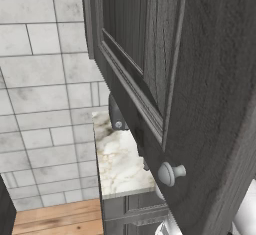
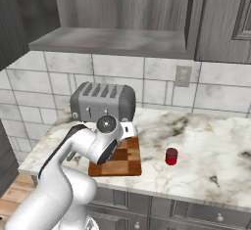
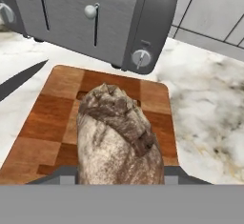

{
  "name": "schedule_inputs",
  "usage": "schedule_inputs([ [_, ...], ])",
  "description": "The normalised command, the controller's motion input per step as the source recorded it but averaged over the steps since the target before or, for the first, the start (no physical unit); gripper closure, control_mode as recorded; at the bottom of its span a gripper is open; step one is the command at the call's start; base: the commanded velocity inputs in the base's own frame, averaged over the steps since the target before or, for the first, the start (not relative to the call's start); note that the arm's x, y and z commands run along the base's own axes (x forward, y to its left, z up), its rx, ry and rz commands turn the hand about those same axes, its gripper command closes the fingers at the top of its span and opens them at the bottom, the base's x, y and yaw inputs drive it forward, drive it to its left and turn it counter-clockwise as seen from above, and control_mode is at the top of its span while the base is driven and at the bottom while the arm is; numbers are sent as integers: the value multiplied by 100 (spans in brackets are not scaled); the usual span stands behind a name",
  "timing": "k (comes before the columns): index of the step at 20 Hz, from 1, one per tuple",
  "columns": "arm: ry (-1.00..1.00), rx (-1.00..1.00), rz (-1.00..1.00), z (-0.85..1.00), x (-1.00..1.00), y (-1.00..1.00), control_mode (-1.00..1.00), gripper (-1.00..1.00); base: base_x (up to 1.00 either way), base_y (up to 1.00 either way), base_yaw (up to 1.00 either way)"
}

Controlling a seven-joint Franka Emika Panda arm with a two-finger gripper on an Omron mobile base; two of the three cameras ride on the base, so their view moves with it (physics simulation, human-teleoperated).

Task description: Pick the bread, place it on the cutting board, pick the jam, place it on the counter, and close the cabinet.

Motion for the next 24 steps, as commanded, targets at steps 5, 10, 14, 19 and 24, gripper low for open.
schedule_inputs([
  [5, 0, 0, 0, -26, 12, 0, -100, 100, 0, 0, 0],
  [10, 0, 0, 0, -23, 9, 0, -100, 100, 0, 0, 0],
  [14, 0, 0, 0, -26, 11, 0, -100, 100, 0, 0, 0],
  [19, 0, 0, 0, -28, 3, 0, -100, 100, 0, 0, 0],
  [24, 0, 0, 0, -30, 2, 0, -100, 100, 0, 0, 0],
])
